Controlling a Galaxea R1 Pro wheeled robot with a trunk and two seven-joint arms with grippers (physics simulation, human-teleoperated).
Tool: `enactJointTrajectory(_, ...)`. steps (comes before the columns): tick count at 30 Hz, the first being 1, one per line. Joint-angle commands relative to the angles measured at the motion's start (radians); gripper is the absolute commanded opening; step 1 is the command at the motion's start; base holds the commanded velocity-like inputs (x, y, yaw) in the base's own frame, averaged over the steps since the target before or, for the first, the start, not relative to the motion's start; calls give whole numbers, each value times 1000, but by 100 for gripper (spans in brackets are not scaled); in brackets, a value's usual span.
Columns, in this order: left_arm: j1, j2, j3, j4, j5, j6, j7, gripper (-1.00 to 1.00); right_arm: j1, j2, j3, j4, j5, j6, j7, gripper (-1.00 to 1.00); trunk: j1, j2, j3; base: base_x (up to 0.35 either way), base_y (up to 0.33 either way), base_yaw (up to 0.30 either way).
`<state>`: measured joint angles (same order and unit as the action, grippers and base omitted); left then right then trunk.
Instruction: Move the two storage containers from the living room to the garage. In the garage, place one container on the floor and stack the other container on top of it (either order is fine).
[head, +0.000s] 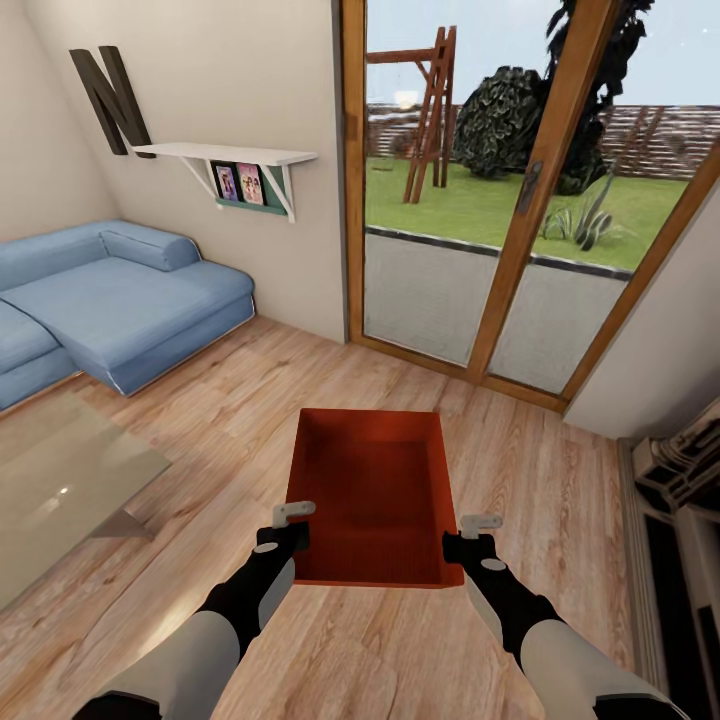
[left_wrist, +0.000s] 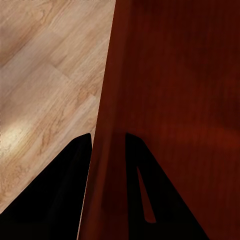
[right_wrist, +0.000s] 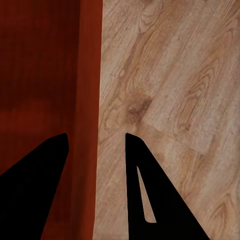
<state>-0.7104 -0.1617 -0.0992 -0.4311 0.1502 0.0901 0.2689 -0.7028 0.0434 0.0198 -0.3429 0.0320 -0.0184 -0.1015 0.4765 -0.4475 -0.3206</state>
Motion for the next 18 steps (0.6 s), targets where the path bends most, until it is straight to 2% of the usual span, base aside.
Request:
enactJointTrajectory(1, 0, 17, -10, 1, 19, 7, 12, -100, -1, -2, -14, -80, 12, -4, -6, -100, 0, -2, -2, 0, 0, 0)
enactJointTrajectory(18, 0, 17, -10, 0, 19, 7, 12, -100, -1, -3, -15, -79, 12, 0, -6, -100, 0, -2, -2, 0, 0, 0)
